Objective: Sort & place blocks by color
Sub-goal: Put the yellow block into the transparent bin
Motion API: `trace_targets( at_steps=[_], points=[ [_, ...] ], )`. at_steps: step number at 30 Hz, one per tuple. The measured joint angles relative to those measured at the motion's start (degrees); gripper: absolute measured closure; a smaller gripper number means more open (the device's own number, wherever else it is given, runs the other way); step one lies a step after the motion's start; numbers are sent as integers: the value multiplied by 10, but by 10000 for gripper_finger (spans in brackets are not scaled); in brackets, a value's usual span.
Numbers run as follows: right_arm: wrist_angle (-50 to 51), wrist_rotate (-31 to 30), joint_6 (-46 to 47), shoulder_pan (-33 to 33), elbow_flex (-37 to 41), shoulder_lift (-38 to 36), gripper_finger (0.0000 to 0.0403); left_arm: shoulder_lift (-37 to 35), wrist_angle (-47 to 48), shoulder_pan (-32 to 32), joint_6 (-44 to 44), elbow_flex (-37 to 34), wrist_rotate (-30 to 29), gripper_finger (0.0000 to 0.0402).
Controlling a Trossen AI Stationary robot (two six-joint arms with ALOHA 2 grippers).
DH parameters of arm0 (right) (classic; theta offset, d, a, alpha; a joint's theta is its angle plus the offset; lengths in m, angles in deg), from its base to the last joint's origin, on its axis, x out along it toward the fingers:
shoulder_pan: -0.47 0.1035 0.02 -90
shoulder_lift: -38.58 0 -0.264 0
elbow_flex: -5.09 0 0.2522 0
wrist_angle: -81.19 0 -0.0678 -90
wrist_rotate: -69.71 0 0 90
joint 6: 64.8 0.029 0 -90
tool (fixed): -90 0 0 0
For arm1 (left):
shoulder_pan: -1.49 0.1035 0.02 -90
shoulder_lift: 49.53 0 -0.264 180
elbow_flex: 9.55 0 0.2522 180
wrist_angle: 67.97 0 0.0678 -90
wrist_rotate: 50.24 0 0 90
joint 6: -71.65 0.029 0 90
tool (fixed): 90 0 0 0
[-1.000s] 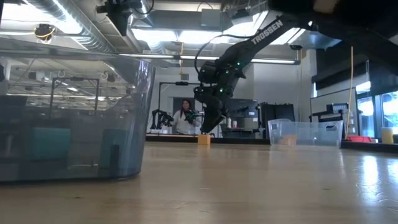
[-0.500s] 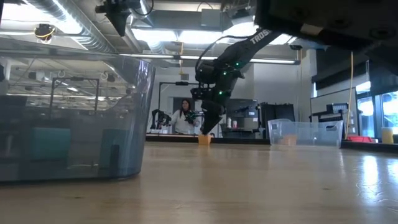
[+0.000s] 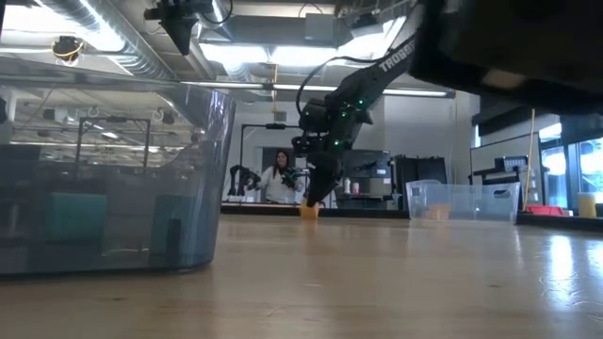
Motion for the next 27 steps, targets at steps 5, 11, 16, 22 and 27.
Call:
trace_targets(
  at_steps=[5, 11, 16, 22, 27],
  points=[
    [36, 8, 30, 0, -1, 2, 214, 0, 0, 0, 0, 0, 0, 401],
    [91, -2, 97, 12, -4, 26, 214, 0, 3, 0, 0, 0, 0, 401],
    [102, -35, 75, 17, -4, 30, 216, 0, 9, 0, 3, 0, 0, 401],
    [99, -31, 74, 16, -2, 30, 240, 0, 9, 0, 3, 0, 0, 401],
    [98, -29, 91, 15, -2, 30, 259, 0, 9, 0, 4, 0, 0, 401]
  ],
)
